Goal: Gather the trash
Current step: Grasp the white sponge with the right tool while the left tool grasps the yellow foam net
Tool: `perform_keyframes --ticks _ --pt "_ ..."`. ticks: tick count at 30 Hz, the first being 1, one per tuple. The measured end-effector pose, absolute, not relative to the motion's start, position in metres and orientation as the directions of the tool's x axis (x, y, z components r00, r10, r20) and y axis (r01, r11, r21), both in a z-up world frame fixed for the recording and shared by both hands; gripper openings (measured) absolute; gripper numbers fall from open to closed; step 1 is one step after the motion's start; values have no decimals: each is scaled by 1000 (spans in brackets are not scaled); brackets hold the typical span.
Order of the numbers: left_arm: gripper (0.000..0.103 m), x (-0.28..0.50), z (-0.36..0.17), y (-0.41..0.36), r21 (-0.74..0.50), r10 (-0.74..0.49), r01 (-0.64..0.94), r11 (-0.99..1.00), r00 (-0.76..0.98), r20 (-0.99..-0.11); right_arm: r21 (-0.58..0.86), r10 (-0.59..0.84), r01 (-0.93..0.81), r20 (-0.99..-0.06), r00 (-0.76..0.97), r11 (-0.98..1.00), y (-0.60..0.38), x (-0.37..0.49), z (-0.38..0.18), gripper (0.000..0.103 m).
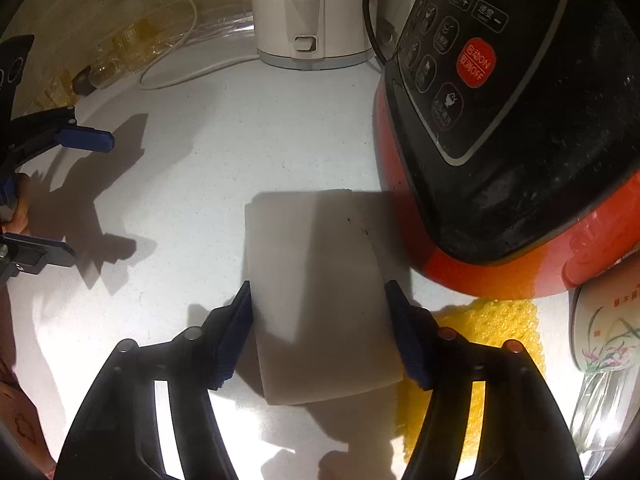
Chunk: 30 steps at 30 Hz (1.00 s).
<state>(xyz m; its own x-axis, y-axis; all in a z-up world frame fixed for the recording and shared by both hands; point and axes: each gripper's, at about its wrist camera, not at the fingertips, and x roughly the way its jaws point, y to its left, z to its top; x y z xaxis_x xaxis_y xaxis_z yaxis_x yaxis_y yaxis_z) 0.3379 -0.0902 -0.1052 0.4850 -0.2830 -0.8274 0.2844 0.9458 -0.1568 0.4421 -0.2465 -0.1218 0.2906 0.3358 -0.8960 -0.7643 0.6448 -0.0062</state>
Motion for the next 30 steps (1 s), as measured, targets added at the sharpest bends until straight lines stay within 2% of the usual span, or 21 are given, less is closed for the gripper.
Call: perform_keyframes --ticks 5,11,20,25,27,30 --pt "95 343 -104 -101 -168 -298 295 941 483 -823 7 343 -717 -882 324 697 -260 426 -117 63" --pt "95 347 -97 -138 -160 -333 359 919 495 -802 71 379 -575 -816 437 815 -321 390 -97 63" --pt "95 371 -102 -237 -83 -365 506 859 489 -792 72 252 -327 -795 552 942 -408 340 -87 63" --pt "95 394 -106 -280 -63 -370 535 843 489 -790 83 199 -219 -785 586 972 -454 313 -85 63" --pt "92 406 -107 -293 -62 -371 540 839 486 -792 105 197 -186 -781 593 977 -470 302 -84 64" --pt "83 419 -113 -311 -31 -347 548 836 484 -803 130 198 -156 -775 601 979 -490 287 -85 64"
